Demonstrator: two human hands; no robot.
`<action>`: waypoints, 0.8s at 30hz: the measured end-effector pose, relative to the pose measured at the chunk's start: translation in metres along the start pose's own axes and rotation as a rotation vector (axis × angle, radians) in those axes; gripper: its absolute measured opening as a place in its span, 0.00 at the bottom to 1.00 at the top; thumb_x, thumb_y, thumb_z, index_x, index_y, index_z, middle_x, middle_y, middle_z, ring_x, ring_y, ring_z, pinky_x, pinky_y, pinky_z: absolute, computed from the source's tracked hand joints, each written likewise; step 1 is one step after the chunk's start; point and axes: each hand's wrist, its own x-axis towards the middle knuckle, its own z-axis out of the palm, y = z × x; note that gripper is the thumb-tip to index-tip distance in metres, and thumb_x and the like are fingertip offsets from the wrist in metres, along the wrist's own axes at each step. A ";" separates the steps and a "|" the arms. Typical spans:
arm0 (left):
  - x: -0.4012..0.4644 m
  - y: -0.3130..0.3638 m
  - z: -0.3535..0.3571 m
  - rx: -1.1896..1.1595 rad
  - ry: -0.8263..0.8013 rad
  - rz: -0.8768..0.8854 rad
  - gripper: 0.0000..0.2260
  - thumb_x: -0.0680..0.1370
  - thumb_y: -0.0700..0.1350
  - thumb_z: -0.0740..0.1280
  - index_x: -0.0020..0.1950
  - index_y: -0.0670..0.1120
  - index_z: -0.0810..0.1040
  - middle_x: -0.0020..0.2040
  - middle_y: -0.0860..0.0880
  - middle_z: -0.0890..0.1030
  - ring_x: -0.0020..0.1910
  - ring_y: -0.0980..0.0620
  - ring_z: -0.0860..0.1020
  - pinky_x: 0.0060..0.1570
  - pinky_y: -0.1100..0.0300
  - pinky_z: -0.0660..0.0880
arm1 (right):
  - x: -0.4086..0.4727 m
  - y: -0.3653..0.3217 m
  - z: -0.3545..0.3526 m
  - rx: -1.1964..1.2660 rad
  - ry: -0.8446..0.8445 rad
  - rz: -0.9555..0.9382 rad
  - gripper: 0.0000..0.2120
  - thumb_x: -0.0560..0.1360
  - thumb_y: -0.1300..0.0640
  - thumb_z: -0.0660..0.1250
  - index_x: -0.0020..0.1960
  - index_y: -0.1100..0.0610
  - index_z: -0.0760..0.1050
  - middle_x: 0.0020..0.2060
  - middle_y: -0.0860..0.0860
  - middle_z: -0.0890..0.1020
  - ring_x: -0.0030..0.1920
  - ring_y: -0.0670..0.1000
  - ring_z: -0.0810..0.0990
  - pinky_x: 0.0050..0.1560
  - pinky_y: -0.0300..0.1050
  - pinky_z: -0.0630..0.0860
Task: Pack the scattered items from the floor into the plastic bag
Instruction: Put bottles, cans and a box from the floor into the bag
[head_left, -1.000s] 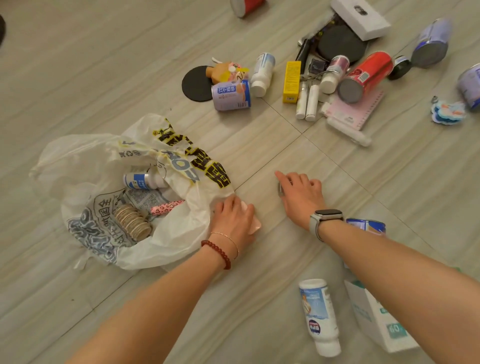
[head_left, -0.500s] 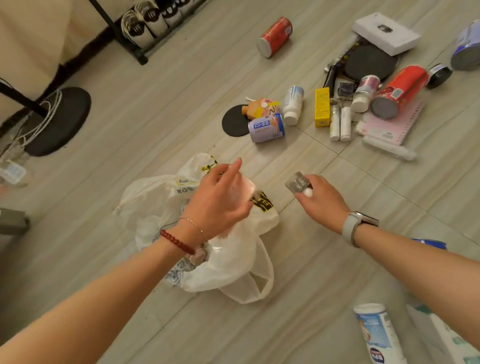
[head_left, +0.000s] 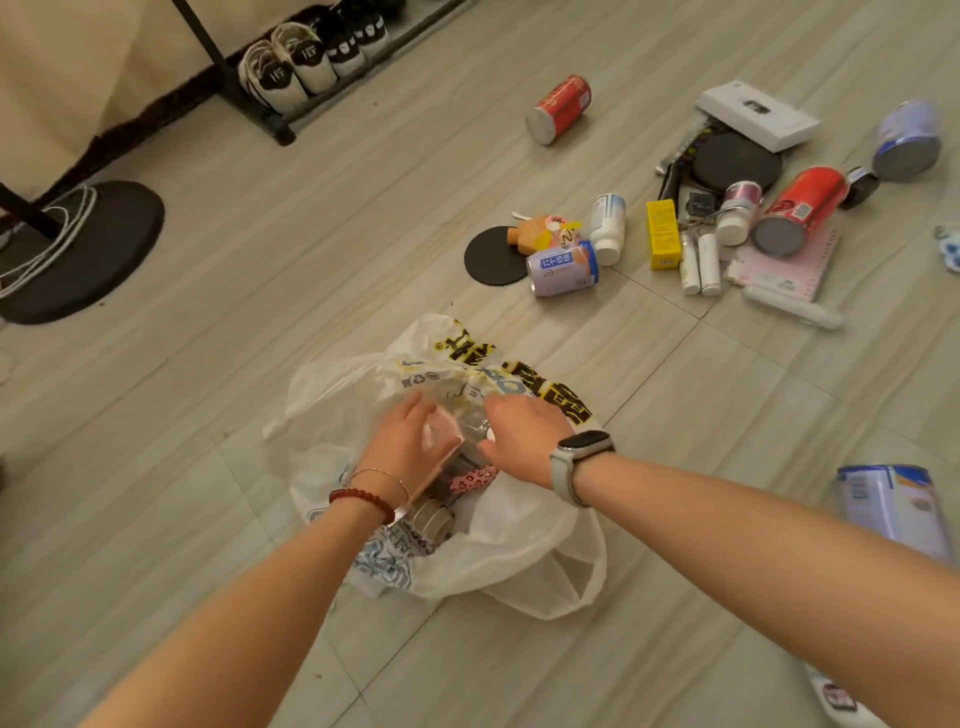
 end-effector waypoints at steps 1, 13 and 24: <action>0.002 -0.002 -0.001 -0.002 0.057 -0.005 0.22 0.77 0.49 0.63 0.68 0.43 0.67 0.73 0.44 0.62 0.71 0.46 0.62 0.70 0.54 0.59 | 0.005 0.000 0.000 0.024 0.010 0.044 0.11 0.75 0.58 0.60 0.54 0.63 0.71 0.51 0.60 0.79 0.51 0.62 0.78 0.41 0.48 0.69; -0.030 0.019 0.006 0.020 0.235 0.345 0.17 0.72 0.49 0.56 0.56 0.44 0.74 0.57 0.40 0.78 0.53 0.37 0.77 0.51 0.44 0.73 | -0.027 0.062 -0.013 0.083 0.199 -0.128 0.19 0.76 0.64 0.57 0.65 0.57 0.69 0.61 0.55 0.73 0.62 0.55 0.71 0.58 0.48 0.70; -0.061 0.181 0.087 0.234 -0.162 0.995 0.22 0.73 0.52 0.57 0.65 0.48 0.65 0.65 0.45 0.73 0.62 0.44 0.73 0.53 0.53 0.74 | -0.154 0.230 -0.026 -0.111 -0.005 0.719 0.26 0.75 0.49 0.59 0.71 0.53 0.59 0.70 0.56 0.62 0.69 0.59 0.60 0.64 0.54 0.65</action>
